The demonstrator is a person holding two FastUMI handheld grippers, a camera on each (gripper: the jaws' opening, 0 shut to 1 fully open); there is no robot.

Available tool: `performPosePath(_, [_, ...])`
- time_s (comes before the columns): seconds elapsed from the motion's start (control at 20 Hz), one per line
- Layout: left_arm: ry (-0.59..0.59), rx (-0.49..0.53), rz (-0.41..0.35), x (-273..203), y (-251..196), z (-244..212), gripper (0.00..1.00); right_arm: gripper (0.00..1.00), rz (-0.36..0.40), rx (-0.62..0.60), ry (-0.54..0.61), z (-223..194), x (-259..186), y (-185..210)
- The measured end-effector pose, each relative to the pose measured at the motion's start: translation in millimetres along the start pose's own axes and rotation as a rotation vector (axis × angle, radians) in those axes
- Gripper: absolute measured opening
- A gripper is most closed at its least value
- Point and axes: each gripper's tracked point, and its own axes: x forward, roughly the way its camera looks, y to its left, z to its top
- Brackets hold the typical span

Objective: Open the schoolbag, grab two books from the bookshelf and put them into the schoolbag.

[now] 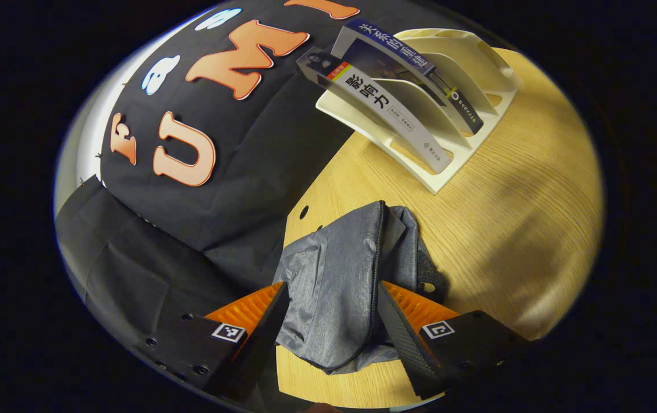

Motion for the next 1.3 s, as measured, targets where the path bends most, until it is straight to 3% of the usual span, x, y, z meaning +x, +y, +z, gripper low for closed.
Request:
performPosePath(0.3, [0.002,-0.014,0.083,6.6,38.4,6.1,0.95,0.97,0.001,0.008,0.004,-1.9,0.9,-3.0])
performPosePath(0.55, [0.053,-0.005,0.046,36.6,34.3,-9.4,0.9,0.97,-0.001,-0.001,0.005,3.3,-0.9,1.8])
performPosePath(0.65, [0.067,-0.008,0.015,51.1,28.8,-14.0,0.82,0.97,-0.014,-0.008,0.004,7.0,-3.1,4.5])
performPosePath(0.8, [0.08,-0.019,-0.026,63.8,23.0,-17.3,0.6,0.97,-0.015,0.003,0.022,8.1,-6.2,19.5])
performPosePath(0.85, [0.086,-0.034,-0.043,66.2,22.8,-17.7,0.62,0.97,-0.012,0.001,0.026,10.1,-6.9,26.4])
performPosePath(0.9, [0.085,-0.051,-0.064,67.6,20.3,-15.5,0.41,0.97,-0.007,-0.006,0.028,12.6,-7.3,33.9])
performPosePath(0.95, [0.084,-0.069,-0.081,67.2,20.9,-15.0,0.43,0.97,-0.002,-0.015,0.027,15.7,-7.6,41.1])
performPosePath(1.0, [0.079,-0.08,-0.097,67.8,20.8,-13.6,0.22,0.97,0.006,-0.023,0.029,17.4,-8.2,48.1])
performPosePath(1.05, [0.077,-0.091,-0.122,65.5,20.5,-14.4,0.16,0.97,0.014,-0.028,0.034,18.0,-7.3,55.4])
performPosePath(1.1, [0.07,-0.103,-0.142,62.2,22.4,-12.7,0.11,0.97,0.016,-0.029,0.04,18.6,-7.2,61.2])
performPosePath(1.3, [0.073,-0.156,-0.257,61.8,28.5,-10.2,0.08,0.97,0.042,0.006,0.102,14.2,-2.7,86.1])
